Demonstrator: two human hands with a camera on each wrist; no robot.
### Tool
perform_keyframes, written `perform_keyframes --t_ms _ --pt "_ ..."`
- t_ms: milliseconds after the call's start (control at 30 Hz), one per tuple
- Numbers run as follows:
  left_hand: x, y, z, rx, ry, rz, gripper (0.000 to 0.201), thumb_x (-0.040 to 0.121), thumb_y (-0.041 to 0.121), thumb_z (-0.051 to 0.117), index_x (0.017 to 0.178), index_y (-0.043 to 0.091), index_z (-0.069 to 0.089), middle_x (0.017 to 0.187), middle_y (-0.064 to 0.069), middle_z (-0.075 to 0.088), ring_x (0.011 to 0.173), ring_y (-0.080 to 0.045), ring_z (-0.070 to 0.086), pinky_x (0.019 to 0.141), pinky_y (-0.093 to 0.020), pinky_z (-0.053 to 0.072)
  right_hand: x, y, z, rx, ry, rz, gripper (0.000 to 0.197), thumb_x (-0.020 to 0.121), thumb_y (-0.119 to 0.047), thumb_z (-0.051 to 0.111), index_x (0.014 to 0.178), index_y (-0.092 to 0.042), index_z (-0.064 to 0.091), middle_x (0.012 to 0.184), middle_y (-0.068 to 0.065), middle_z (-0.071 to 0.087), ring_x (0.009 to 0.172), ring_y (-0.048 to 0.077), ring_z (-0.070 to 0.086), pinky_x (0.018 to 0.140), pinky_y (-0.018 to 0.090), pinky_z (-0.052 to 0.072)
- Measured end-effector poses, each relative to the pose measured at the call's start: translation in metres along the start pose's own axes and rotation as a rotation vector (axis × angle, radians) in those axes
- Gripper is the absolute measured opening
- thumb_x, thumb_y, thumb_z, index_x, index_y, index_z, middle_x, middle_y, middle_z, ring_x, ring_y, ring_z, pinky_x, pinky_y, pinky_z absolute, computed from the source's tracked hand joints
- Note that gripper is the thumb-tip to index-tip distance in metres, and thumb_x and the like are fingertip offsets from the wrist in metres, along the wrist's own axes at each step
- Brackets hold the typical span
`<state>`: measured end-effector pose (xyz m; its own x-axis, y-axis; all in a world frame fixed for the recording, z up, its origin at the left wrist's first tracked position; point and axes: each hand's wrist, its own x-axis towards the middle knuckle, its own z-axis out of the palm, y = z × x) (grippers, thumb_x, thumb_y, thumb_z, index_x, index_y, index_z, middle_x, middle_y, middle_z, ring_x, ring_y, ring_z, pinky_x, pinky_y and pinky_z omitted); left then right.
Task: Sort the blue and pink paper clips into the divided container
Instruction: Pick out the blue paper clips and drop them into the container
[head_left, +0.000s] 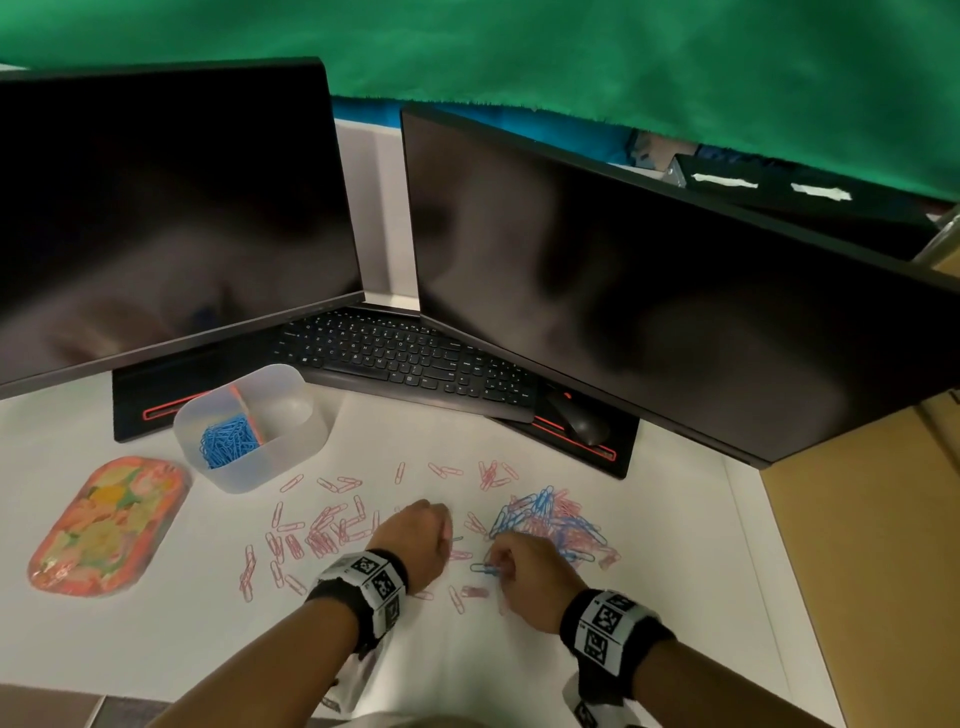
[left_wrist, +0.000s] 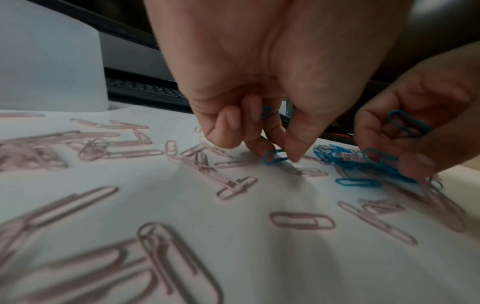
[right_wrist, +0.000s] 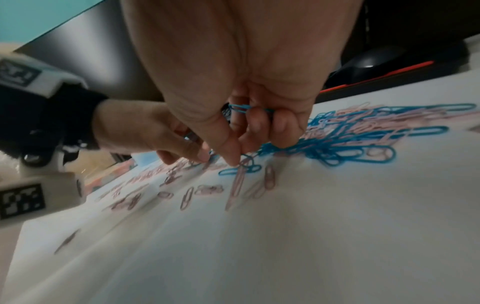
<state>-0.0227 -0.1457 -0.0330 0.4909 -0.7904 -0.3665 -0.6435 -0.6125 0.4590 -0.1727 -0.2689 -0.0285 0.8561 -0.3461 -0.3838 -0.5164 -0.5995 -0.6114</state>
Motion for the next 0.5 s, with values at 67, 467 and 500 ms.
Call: perform_keyframes --t_ms 67,467,500 --pt "0.001 -0.003 -0.002 -0.070 0.024 -0.016 0.009 0.088 0.021 0.047 0.081 0.024 0.049 0.089 0.001 0.060 0.082 -0.019 0.058 0.072 -0.027 0.047 0.000 0.004 -0.007 0.047 0.011 0.009 0.023 0.087 -0.004 0.046 0.097 -0.017 0.062 0.080 -0.009 0.054 0.074 0.007 0.051 0.062 0.011 0.038" --pt "0.023 0.013 -0.022 -1.002 -0.132 -0.402 0.027 0.079 0.003 0.039 0.072 0.012 0.063 0.063 -0.004 0.047 0.053 -0.017 0.043 0.050 -0.023 0.035 0.000 0.011 -0.045 1.002 0.007 0.304 0.025 0.092 -0.012 0.041 0.073 -0.007 0.057 0.063 0.009 0.054 0.053 0.019 0.048 0.049 0.028 0.035" --pt "0.023 0.015 -0.023 -1.087 -0.144 -0.418 0.027 0.082 0.001 0.037 0.071 0.009 0.060 0.063 -0.007 0.046 0.051 -0.017 0.042 0.049 -0.023 0.033 0.000 0.013 -0.046 1.045 0.020 0.321 0.027 0.094 -0.015 0.042 0.073 -0.007 0.057 0.063 0.009 0.055 0.053 0.020 0.048 0.050 0.029 0.036"
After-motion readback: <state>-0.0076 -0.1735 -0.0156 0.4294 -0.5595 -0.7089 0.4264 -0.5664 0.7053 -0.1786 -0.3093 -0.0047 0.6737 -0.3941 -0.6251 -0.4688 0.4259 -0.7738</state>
